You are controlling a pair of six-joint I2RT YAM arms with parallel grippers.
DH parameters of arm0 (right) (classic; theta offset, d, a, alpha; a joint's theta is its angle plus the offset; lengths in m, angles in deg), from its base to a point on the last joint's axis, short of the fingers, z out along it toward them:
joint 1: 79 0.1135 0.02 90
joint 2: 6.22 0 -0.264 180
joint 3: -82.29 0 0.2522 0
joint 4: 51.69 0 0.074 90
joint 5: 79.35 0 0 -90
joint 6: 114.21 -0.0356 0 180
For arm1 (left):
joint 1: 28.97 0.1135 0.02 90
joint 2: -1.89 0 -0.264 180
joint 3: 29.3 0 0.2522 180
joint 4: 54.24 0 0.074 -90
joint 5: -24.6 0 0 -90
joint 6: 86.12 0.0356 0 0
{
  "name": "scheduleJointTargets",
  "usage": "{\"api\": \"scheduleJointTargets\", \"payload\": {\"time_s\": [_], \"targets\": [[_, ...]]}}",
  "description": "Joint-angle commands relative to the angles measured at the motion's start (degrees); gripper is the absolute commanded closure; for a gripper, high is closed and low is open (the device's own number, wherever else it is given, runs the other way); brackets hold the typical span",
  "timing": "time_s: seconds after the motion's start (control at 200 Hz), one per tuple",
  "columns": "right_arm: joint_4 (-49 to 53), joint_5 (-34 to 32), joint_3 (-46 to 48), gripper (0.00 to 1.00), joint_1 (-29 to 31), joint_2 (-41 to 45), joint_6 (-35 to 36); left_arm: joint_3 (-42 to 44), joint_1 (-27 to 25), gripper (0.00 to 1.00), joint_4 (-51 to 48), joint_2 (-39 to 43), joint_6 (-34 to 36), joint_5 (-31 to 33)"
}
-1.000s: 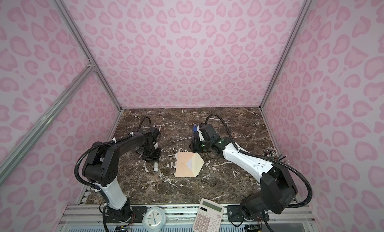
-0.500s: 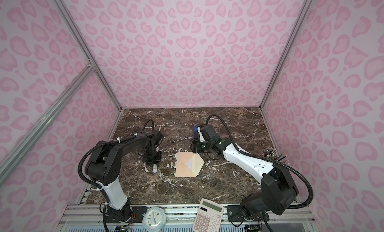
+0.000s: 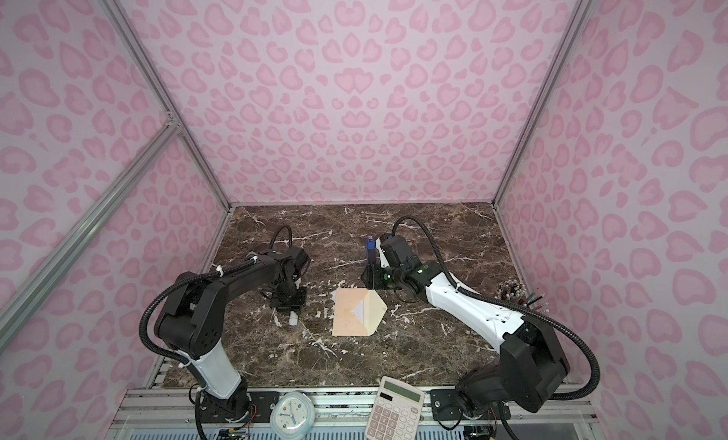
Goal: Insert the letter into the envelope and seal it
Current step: 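Close the left gripper around the white glue stick, then lift the glue stick with the left gripper toward the right gripper while right approaches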
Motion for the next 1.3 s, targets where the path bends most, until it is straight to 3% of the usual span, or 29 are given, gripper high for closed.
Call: {"api": "scheduleJointTargets", "payload": {"time_s": [0.0,0.25,0.465,0.78,1.295], "targets": [[1.29,-1.38,-1.36,0.37,0.09,0.86,0.6,-2.73,-0.43,0.72,-1.65,3.26,2.02,1.03],[3.82,-2.33,-7.53,0.37,0.03,2.75,-1.26,-10.69,-3.43,0.71,-1.76,11.03,4.77,-1.41],[6.91,-1.29,-16.53,0.37,0.58,2.42,-4.68,-16.61,-6.95,0.7,5.08,15.76,5.7,-4.4],[12.6,1.34,-29.41,0.37,1.89,-1.63,-8.75,-13.8,-9.01,0.7,21.52,21.19,5.62,-11.0],[16.92,1.13,-36.63,0.38,3.04,-6.75,-8.34,-10.09,-13.77,0.68,30.51,22.37,8.87,-14.42]]}}
